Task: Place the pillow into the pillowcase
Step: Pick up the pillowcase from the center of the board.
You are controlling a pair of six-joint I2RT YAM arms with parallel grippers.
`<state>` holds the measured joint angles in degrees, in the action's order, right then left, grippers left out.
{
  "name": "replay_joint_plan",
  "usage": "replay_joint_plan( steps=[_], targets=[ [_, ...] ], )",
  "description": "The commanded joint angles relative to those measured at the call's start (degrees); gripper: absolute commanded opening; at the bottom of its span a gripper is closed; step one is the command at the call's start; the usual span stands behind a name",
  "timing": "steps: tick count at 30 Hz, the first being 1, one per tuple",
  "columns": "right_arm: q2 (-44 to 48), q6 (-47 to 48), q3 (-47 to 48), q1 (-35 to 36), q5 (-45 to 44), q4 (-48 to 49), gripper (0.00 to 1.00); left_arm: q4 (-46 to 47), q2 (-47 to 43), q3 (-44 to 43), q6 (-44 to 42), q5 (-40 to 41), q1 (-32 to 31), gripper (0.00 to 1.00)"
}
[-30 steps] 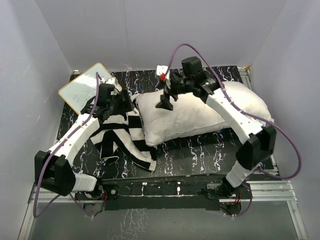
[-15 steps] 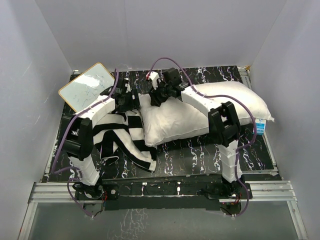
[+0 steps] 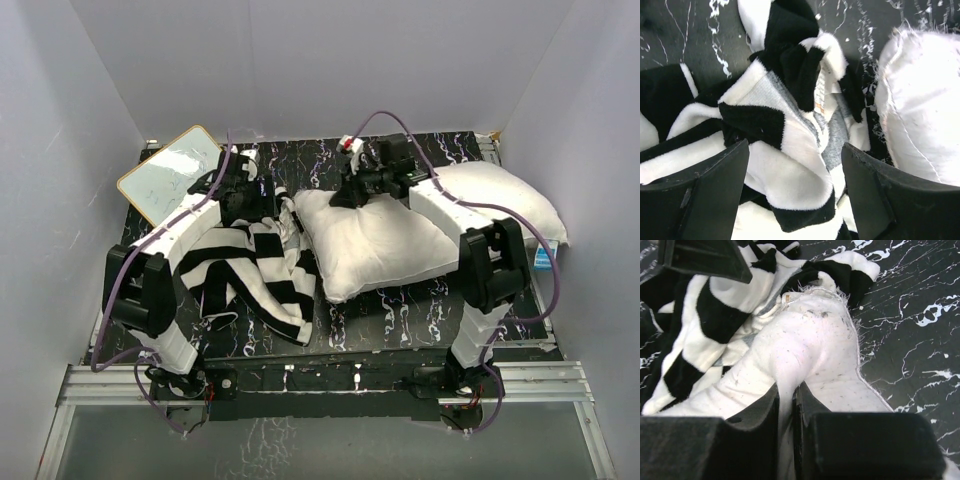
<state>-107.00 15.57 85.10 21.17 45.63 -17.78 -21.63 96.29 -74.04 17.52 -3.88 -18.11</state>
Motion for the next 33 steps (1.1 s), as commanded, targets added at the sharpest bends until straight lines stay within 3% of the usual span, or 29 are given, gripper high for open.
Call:
replay_joint_plan(
  steps=[1,5,11,16,20,21,25,33],
  targets=[
    [8.8,-5.2,-5.0,-1.4,10.0,11.7,0.08,-3.2,-1.0,-3.4,-3.5,-2.1,0.2,0.73],
    [9.5,-7.2,-5.6,-3.6,12.1,13.2,0.08,-6.8,3.9,-9.0,-4.1,-3.7,-0.2,0.73],
    [9.5,-10.8,-8.7,-4.6,14.7,17.9,0.08,-12.1,9.3,-12.2,-6.3,1.3,-3.1,0.71],
    [8.9,-11.1,-8.4,-4.6,15.1,18.0,0.08,-16.0,11.2,-12.9,-8.5,7.1,-3.2,0.48],
    [8.7,-10.9,-8.5,-4.6,14.9,17.9,0.08,-17.4,11.0,-14.9,-9.4,7.8,-3.2,0.07],
    [8.7,-10.7,-8.5,-4.6,14.7,17.7,0.08,-17.5,10.4,-15.7,-9.4,8.2,-3.3,0.03],
    [8.7,-6.0,-7.5,-4.3,13.7,13.9,0.08,-16.2,6.1,-19.1,-8.9,7.8,-3.3,0.01],
    [10.7,1.4,-4.6,-1.7,16.0,7.2,0.08,-12.1,-0.7,-18.3,-7.2,-0.8,-3.2,0.0]
  ],
)
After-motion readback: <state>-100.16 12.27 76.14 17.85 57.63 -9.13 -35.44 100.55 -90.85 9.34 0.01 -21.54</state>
